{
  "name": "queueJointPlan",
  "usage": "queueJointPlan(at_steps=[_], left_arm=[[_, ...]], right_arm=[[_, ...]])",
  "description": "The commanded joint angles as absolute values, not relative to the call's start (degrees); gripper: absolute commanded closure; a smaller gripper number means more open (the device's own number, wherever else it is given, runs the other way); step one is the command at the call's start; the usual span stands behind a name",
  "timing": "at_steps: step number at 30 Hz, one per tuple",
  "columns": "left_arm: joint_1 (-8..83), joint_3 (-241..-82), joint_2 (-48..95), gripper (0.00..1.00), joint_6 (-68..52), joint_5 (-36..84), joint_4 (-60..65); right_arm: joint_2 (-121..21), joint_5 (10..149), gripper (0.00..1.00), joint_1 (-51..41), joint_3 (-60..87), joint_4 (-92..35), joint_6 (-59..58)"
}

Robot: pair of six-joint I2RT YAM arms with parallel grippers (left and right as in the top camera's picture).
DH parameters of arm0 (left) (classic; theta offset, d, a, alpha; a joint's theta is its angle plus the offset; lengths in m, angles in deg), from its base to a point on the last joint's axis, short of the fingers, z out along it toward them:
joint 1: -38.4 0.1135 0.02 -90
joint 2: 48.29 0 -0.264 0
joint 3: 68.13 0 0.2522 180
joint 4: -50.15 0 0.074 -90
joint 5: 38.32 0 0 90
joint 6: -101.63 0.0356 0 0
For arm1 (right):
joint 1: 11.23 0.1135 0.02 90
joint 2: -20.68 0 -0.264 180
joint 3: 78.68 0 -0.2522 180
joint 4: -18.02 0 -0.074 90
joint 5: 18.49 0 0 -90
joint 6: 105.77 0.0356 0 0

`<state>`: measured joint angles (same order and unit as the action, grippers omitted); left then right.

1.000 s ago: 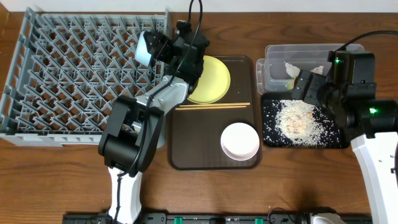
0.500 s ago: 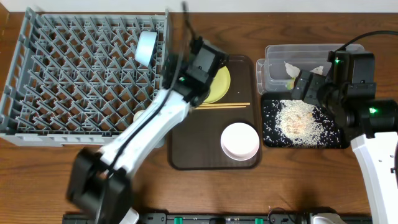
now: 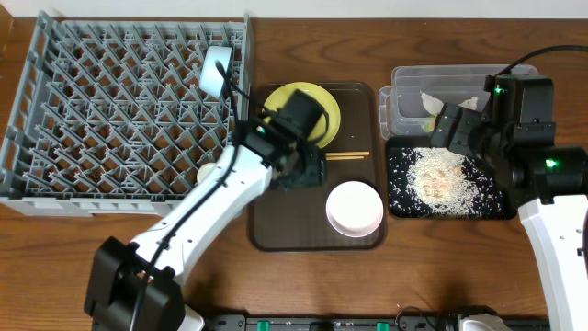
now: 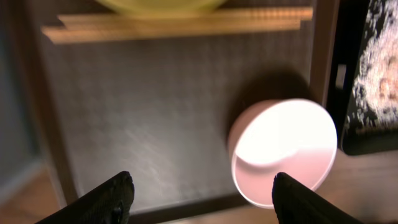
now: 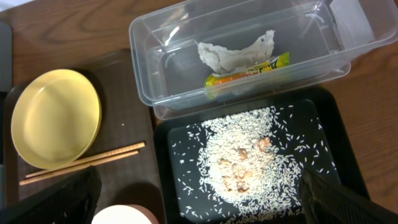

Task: Sort waste into correct bins and load items into the dishwasher
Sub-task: 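Release blue bowl and move left gripper to the pink bowl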

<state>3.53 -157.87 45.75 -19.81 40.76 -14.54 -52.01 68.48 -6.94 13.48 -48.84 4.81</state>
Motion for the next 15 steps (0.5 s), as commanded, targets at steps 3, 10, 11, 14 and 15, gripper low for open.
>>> queueJointPlan(at_steps=[3,10,11,14,15], left_arm=[[0.91,-153.44,46.08,0.28,-25.63,37.81,-9.43],[0.19,-149.26,47.45,0.28,-28.12,40.78,-5.41],[0.17,-149.17,47.87,0.28,-28.10,40.78,-5.47],[-0.58,-149.11,50.80,0.28,-28.05,40.45,-5.17],[-0.80,-149.11,51.69,0.28,-28.03,39.60,-4.73]], right_arm=[[-52.07,67.87,0.01,-7.46,13.23,-48.95,5.40],[-52.07,67.89,0.01,-7.46,13.23,-48.95,5.40],[-52.07,67.87,0.01,-7.46,13.23,-48.95,5.40],[-52.07,67.87,0.01,-7.46,13.23,-48.95,5.40],[-52.07,67.87,0.01,-7.46,13.23,-48.95,5.40]])
